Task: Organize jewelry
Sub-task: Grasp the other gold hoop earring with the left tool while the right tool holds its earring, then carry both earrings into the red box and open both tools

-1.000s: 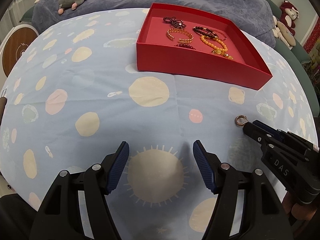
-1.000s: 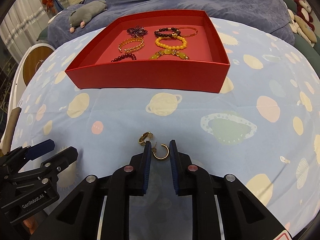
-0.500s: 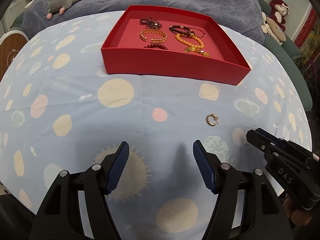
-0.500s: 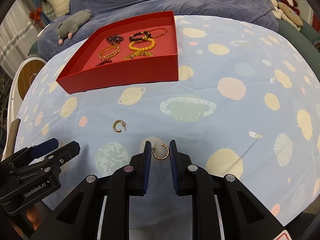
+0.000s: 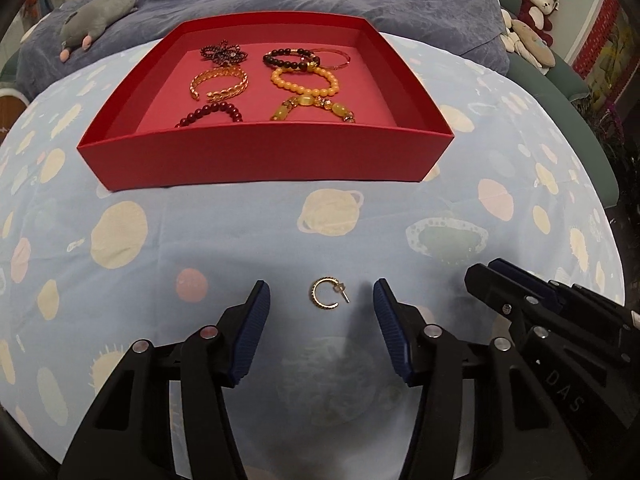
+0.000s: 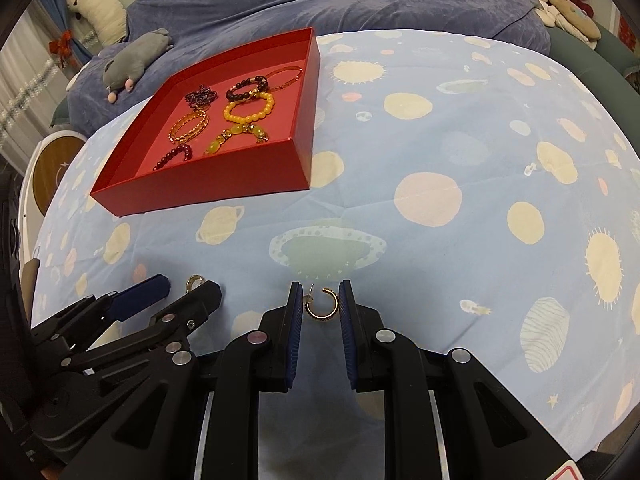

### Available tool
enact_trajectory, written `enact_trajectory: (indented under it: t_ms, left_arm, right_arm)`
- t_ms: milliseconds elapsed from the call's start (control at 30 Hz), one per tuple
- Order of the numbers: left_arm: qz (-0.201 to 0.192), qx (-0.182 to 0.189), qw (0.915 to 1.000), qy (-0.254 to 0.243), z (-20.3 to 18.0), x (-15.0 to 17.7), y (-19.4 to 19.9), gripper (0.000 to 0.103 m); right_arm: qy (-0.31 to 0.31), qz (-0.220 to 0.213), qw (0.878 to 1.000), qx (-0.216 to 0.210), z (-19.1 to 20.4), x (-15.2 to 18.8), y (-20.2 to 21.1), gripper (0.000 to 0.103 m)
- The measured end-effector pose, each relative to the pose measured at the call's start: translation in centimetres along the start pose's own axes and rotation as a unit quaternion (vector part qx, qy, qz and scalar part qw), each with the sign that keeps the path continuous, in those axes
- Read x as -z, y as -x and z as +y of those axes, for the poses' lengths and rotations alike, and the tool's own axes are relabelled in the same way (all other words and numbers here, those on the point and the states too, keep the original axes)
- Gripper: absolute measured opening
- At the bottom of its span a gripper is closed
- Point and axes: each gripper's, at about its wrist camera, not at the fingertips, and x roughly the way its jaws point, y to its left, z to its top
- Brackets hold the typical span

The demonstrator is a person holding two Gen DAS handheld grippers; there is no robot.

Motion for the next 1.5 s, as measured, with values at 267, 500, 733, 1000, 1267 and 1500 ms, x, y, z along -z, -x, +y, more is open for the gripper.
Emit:
enact_trajectory:
  t_ms: [267,500,733,1000,1267,1500]
  left_arm:
    - [-0.004,0.001,1.0000,-0.008,0.6,-0.1,0.0,0.017]
    - [0.001,-0.001,1.0000,0.008,2.4,0.5,1.0,0.017]
    - [-0.004,-0.009,0.9997,0.022,4.6,1.1,2.7,0.017]
    - [-0.013,-0.019,0.9990,0.038,6.4,1.0,4.2,0.017]
    - [-0.023,-0.027,0.9985,0.042,7.3,0.0,5.4,0.017]
    - [-0.036,-0.038,0.9980,0.035,7.9,-1.7,6.1,0.018]
  right_arm:
    - [-0.003,-0.002,1.000,-0.007,0.2,-0.1,-0.2,0.017]
    - [0.007,-0.002,1.000,-0.015,1.5,0.5,0.4,0.017]
    - [0.022,-0.006,1.000,-0.022,3.7,0.6,1.1,0.017]
    - [0.044,-0.012,0.999,-0.029,6.4,0.5,1.8,0.017]
    - [0.055,-0.019,0.998,-0.033,8.1,-0.3,2.1,0.017]
    - [0.061,-0.036,0.997,-0.037,9.1,-2.1,2.6,0.017]
